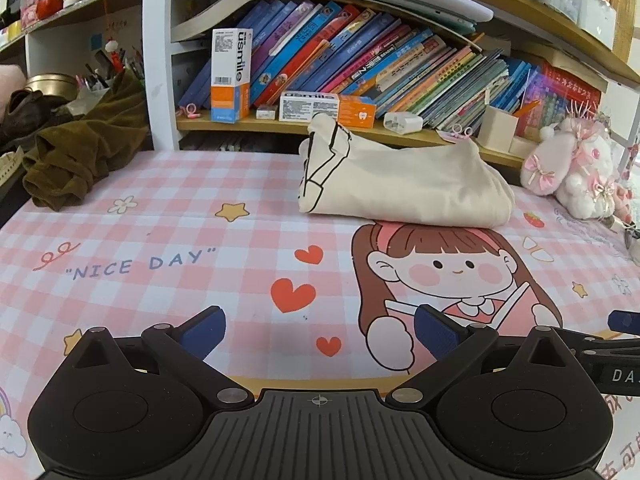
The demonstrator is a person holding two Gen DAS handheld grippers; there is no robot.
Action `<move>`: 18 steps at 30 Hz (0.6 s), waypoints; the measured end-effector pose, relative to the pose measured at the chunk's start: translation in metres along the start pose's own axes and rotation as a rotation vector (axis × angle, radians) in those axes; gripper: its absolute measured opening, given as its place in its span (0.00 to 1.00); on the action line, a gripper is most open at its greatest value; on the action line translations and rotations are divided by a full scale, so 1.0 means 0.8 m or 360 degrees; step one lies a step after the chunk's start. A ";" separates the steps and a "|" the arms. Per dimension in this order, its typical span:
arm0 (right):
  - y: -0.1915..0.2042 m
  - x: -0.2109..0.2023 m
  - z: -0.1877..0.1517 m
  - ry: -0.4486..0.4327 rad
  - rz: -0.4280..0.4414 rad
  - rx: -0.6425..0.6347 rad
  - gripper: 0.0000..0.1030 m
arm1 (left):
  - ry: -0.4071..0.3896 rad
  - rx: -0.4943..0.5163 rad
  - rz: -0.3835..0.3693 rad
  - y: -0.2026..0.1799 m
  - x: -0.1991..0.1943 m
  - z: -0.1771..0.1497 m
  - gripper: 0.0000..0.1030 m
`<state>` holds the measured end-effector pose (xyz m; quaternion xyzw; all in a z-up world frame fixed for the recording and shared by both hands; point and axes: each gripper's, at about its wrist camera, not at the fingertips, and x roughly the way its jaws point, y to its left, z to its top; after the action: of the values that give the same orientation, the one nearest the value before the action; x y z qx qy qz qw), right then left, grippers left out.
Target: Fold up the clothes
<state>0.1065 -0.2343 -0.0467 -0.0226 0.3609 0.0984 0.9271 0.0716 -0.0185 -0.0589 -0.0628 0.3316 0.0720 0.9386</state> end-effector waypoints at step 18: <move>-0.001 0.001 0.002 -0.0024 0.0013 0.0002 1.00 | -0.0031 0.0050 0.0008 -0.009 -0.003 0.005 0.99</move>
<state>0.1084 -0.2346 -0.0462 -0.0196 0.3542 0.1021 0.9294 0.0735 -0.0251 -0.0541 -0.0465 0.3237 0.0699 0.9424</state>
